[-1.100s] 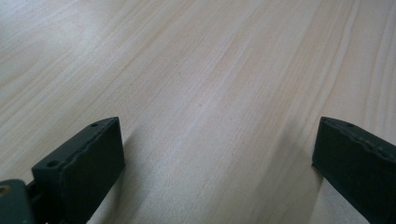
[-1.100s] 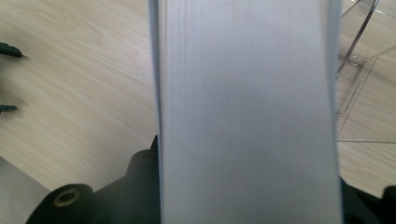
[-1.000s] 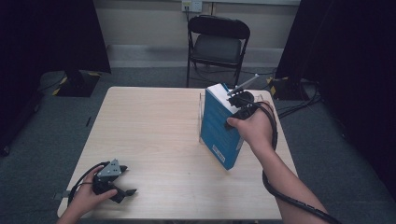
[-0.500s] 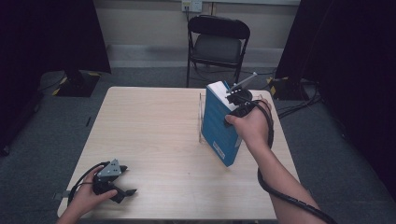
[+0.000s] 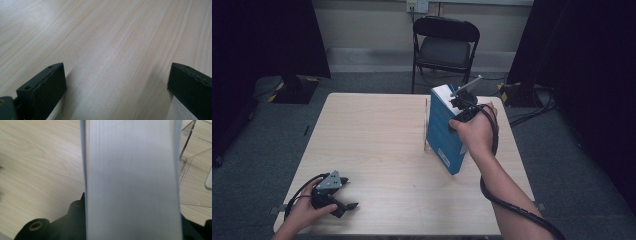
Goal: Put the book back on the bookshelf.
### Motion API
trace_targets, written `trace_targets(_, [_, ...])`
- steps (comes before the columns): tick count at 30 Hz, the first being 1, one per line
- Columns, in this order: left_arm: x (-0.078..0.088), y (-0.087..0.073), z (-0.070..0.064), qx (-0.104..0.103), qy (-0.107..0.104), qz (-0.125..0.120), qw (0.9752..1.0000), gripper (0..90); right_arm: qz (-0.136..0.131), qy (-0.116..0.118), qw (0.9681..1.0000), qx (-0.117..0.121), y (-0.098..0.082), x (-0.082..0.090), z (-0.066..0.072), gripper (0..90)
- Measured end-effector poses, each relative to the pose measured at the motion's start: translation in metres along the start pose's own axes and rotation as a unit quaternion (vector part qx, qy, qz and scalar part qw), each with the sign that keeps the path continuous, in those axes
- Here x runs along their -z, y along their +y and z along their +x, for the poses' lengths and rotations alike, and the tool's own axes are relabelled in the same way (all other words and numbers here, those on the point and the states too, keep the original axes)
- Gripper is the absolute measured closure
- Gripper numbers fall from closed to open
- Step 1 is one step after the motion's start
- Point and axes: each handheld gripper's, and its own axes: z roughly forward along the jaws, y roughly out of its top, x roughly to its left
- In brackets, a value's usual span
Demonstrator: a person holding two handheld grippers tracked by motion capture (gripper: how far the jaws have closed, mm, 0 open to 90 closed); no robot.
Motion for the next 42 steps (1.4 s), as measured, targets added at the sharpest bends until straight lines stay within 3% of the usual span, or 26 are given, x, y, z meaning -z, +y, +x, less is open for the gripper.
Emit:
trace_targets(7, [0.000,0.000,0.000,-0.001,-0.001,0.004,1.0000,0.3,-0.005,0.001,0.9999,-0.016,0.006,-0.003,0.000,61.8])
trace_targets(15, [0.000,0.000,0.000,-0.001,-0.001,0.004,1.0000,0.3,-0.001,-0.013,0.9999,-0.009,0.012,-0.003,0.005,61.9])
trace_targets(25, [0.000,0.000,0.000,-0.001,-0.001,0.004,1.0000,0.3,0.001,-0.018,0.9994,-0.029,0.016,-0.006,0.003,61.9])
trace_targets(30, [0.000,0.000,0.000,-0.001,-0.001,0.004,1.0000,0.0,0.003,-0.021,0.9994,-0.026,0.017,-0.006,0.002,61.9])
trace_targets(42, [0.000,0.000,0.000,-0.001,-0.001,0.004,1.0000,0.1,0.000,-0.021,0.9989,-0.042,0.023,-0.006,0.001,61.9])
